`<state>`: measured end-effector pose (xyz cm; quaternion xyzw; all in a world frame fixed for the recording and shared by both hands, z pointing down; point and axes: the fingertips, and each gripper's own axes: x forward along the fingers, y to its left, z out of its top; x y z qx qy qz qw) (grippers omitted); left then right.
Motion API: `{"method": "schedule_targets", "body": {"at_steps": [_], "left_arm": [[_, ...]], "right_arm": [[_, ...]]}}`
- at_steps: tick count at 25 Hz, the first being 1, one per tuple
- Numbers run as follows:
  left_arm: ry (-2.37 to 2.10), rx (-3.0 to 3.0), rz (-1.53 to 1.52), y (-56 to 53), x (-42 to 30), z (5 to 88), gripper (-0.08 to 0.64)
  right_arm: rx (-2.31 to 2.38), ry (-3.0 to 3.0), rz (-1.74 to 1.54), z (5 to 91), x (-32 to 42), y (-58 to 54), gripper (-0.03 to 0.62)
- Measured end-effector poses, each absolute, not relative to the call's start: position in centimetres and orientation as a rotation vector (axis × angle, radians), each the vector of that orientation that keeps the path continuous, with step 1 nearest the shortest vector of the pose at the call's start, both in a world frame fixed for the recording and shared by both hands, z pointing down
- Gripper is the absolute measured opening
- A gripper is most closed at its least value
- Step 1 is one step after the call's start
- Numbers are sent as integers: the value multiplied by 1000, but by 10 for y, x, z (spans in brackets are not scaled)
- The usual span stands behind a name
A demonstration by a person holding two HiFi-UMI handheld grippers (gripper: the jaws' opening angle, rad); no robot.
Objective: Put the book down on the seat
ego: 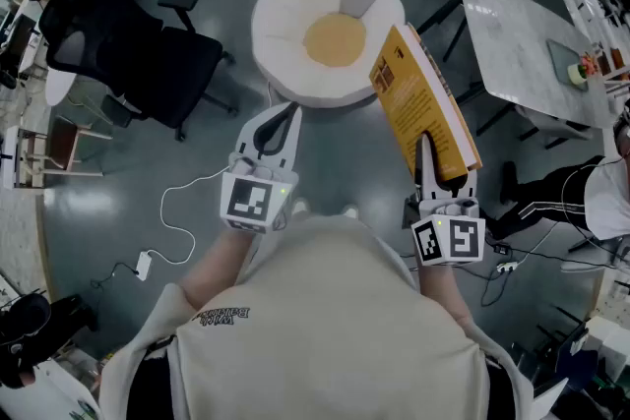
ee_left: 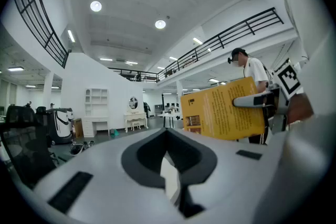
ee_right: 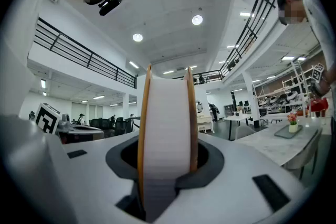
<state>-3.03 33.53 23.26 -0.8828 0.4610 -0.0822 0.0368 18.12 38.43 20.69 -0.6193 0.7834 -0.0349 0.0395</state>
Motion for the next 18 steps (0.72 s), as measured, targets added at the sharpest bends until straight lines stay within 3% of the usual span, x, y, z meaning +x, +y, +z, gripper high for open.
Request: {"method": "schedule_targets", "body": {"at_steps": [18], "left_arm": [[1419, -2705, -257, 340, -19, 235, 9]], "right_arm": [[-1857, 2407, -84, 207, 185, 384, 150]]}}
